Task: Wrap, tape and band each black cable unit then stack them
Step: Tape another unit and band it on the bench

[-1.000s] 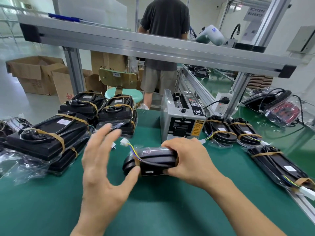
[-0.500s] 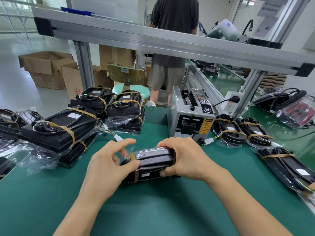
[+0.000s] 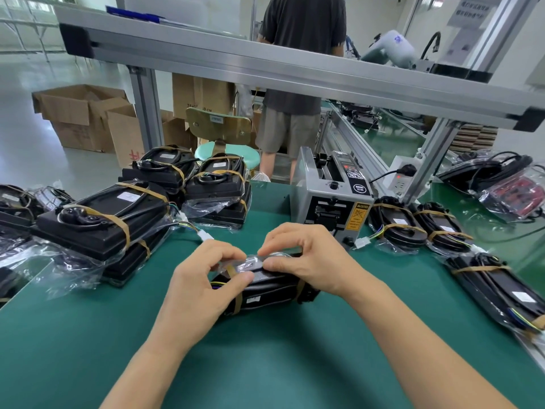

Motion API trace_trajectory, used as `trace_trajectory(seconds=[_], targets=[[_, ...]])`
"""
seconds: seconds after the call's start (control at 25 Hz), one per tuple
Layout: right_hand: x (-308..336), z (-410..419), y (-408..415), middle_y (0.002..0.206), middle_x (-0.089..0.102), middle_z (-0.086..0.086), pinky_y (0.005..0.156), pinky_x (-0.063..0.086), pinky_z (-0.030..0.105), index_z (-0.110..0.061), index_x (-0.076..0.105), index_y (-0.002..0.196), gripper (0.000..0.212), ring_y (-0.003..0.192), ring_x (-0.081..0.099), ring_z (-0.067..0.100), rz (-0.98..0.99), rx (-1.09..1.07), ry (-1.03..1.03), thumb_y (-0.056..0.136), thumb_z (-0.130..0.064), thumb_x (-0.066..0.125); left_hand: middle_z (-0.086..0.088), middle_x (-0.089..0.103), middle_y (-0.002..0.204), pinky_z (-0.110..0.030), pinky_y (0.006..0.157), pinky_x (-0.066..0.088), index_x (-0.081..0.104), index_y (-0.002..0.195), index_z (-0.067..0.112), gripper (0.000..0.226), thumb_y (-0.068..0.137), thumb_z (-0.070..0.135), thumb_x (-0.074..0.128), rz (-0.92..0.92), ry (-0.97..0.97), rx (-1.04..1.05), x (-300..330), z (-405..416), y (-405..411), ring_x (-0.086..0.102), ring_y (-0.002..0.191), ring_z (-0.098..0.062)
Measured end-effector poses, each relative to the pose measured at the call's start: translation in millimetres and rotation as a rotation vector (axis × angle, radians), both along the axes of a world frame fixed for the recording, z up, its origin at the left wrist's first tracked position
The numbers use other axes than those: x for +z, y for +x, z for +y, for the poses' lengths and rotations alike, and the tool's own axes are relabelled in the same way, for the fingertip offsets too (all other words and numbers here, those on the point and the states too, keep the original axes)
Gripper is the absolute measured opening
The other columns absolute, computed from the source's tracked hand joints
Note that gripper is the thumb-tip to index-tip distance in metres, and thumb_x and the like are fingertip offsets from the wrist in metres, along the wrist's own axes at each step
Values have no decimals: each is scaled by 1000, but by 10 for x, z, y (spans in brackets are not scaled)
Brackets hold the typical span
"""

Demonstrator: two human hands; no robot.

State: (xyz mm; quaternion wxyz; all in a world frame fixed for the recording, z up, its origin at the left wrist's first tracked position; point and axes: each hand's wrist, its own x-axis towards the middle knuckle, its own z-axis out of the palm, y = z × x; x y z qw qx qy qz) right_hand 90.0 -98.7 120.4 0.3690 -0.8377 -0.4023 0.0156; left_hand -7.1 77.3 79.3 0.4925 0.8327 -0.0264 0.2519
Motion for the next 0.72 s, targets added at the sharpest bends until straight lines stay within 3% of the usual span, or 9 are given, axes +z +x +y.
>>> trace_trajectory(seconds=[0.12,0.24,0.36,0.44,0.56,0.72], targets=[[13,78,-12,90,65,-2,80,49,38,-8,75,85,6,82,63,15,-135,62,-21,85,-13,71,10,65,89,-10,74,39,71,85,22,25,69,6,82,-6,1,-33,2,20,28,59,82,-10],[-18,125,-42,92,61,-1,80,47,37,-11,67,88,9,86,58,17,-262,22,-113,92,-17,61,11,67,83,-9,72,37,73,81,20,20,69,7,82,2,38,7,46,-18,46,60,80,-8],[17,242,-74,86,55,-10,82,43,36,-24,54,80,13,87,53,15,-103,-103,-188,93,-22,54,12,66,83,-14,73,42,72,86,23,26,67,8,83,7,20,47,50,-57,45,59,79,-7],[78,338,-17,76,53,-12,78,42,34,-29,50,71,21,83,52,15,52,-190,-264,91,-23,55,12,63,86,-15,77,41,69,102,36,44,67,16,84,26,21,2,55,-34,29,57,83,-7],[204,391,100,71,58,-9,76,43,32,-26,58,66,24,76,52,13,328,-187,-296,87,-15,59,14,51,92,-6,76,34,60,115,54,58,64,29,75,74,89,-170,61,29,8,51,83,-3],[228,315,195,65,65,-8,76,49,19,-21,69,67,17,68,59,3,475,-119,-192,80,-12,71,15,54,99,-4,80,33,60,112,54,62,57,33,81,133,79,-193,-33,130,21,53,94,-1]])
